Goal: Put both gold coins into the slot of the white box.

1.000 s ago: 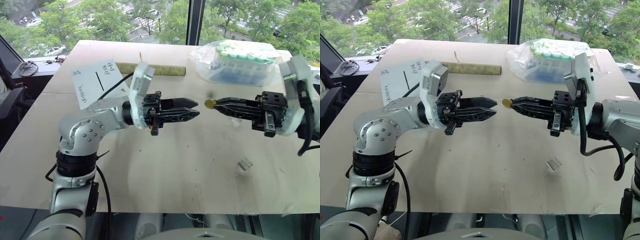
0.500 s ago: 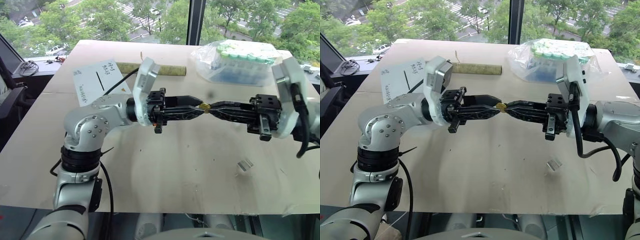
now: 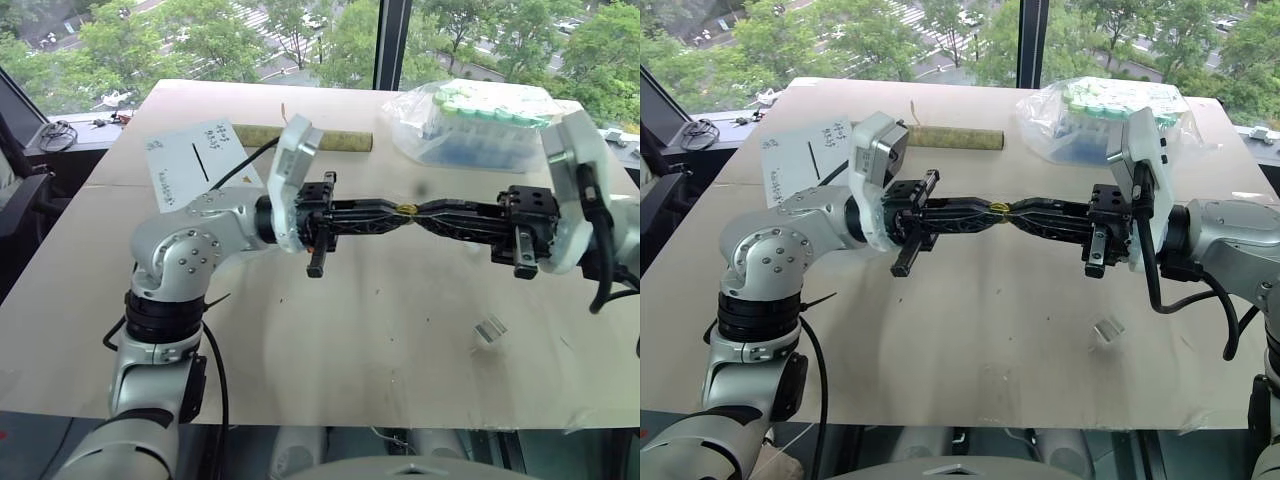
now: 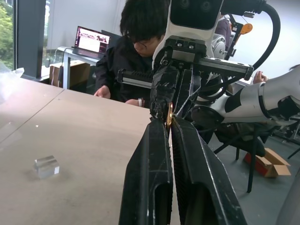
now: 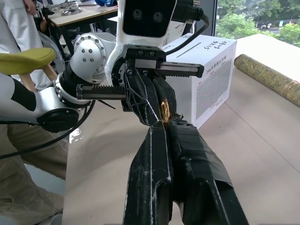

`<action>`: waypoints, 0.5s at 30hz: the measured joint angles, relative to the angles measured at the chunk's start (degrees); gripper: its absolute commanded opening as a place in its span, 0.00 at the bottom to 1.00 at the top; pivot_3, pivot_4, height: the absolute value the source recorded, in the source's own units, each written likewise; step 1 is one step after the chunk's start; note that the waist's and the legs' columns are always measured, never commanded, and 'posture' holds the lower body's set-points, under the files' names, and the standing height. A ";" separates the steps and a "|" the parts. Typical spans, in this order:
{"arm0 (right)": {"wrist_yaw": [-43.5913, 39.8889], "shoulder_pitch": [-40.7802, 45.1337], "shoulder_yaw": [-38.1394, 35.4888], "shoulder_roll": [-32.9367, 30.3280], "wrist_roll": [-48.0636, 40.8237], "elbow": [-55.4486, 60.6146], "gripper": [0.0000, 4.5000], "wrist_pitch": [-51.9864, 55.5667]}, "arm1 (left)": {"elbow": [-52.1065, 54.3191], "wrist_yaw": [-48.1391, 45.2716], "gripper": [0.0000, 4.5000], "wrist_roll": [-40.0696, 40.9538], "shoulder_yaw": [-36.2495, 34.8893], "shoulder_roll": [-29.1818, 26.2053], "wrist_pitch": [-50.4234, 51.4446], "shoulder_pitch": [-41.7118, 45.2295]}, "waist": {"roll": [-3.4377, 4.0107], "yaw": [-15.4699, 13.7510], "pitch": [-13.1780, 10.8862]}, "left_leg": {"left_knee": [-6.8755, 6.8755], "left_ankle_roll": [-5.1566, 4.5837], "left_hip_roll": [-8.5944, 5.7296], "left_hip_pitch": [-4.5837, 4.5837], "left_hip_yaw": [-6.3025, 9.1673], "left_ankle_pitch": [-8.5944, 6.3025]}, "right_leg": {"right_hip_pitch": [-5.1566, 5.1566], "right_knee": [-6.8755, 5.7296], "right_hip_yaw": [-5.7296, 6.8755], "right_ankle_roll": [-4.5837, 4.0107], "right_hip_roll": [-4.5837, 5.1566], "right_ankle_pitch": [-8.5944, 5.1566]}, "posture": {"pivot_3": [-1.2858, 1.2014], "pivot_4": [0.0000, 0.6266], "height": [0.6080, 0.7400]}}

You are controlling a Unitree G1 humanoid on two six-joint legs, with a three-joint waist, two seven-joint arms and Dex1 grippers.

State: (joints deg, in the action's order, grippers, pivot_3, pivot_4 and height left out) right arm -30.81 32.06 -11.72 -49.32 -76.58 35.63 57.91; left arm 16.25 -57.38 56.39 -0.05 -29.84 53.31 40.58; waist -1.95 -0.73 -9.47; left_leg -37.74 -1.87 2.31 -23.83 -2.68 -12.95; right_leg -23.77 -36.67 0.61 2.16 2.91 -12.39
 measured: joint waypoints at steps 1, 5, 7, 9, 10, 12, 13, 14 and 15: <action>0.03 -0.01 0.00 -0.10 -0.10 0.00 0.00 -0.02 | 0.00 0.00 0.01 0.03 0.00 0.02 0.01 0.00 | 0.00 0.00 0.00 | 0.00 0.00 0.00 0.00 0.00 0.00 | 0.00 0.01 0.00 0.00 0.00 0.00 | 0.52 0.24 1.00; 0.08 -0.02 0.00 -0.41 -0.37 -0.01 0.00 -0.09 | 0.00 0.03 0.01 0.07 0.00 0.11 0.05 0.00 | 0.00 0.00 0.00 | 0.00 0.00 0.00 -0.01 0.00 0.00 | 0.00 0.01 0.00 0.00 0.00 0.00 | 0.52 0.24 1.00; 0.08 -0.04 0.00 -0.53 -0.44 -0.01 0.00 -0.14 | 0.00 0.04 0.01 0.11 0.00 0.13 0.08 0.00 | 0.00 0.00 0.00 | 0.00 0.00 0.00 -0.01 0.00 0.00 | 0.00 0.01 0.00 0.00 0.00 0.00 | 0.52 0.24 1.00; 0.08 -0.08 0.00 -0.66 -0.52 -0.01 0.00 -0.22 | 0.00 0.14 0.01 0.20 -0.01 0.18 0.18 0.00 | 0.00 0.00 0.00 | 0.00 0.00 0.00 -0.01 0.00 0.00 | -0.01 0.01 0.00 0.00 0.00 0.00 | 0.52 0.24 1.00; 0.08 -0.12 0.00 -0.76 -0.56 -0.01 0.00 -0.30 | 0.00 0.23 0.01 0.29 -0.02 0.22 0.25 0.00 | 0.00 0.00 0.00 | 0.01 0.00 0.00 -0.01 0.00 0.00 | -0.01 0.01 0.00 0.00 0.00 0.00 | 0.52 0.24 1.00; 0.08 -0.30 0.00 -0.93 -0.45 0.03 0.00 -0.71 | -0.01 0.96 0.01 0.93 -0.25 0.47 0.88 0.00 | 0.00 0.00 0.00 | 0.01 0.00 0.00 -0.01 0.00 0.00 | -0.01 0.02 0.00 0.00 0.01 0.00 | 0.52 0.24 1.00; 0.04 -0.33 0.00 -0.93 -0.35 0.02 0.00 -0.97 | -0.13 1.39 0.01 1.47 -0.53 0.66 1.29 0.00 | 0.00 0.00 0.00 | 0.01 0.00 0.01 -0.01 0.00 0.00 | -0.01 0.02 0.00 0.00 0.01 0.00 | 0.52 0.24 1.00; -0.06 -0.33 0.00 -0.92 -0.30 0.00 0.00 -1.24 | -0.30 1.72 0.01 2.09 -0.75 0.81 1.59 0.00 | 0.00 0.00 -0.01 | 0.01 0.00 0.01 -0.01 0.00 0.00 | -0.01 0.02 0.00 0.00 0.01 0.00 | 0.52 0.24 1.00; -0.15 -0.34 0.02 -0.92 -0.28 -0.05 0.00 -1.59 | -0.53 2.08 0.01 2.77 -1.11 1.00 2.06 0.00 | 0.00 0.00 -0.01 | 0.01 0.00 0.01 -0.01 0.00 0.00 | -0.01 0.02 0.00 0.01 0.01 0.00 | 0.52 0.24 1.00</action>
State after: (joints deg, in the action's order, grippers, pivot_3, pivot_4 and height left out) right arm -30.96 31.72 -11.70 -50.25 -76.85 35.57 56.31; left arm 15.72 -55.30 59.15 -1.16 -28.85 55.38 40.58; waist -1.96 -0.72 -9.47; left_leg -37.73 -1.87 2.32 -23.84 -2.67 -12.95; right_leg -23.78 -36.64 0.61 2.17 2.92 -12.39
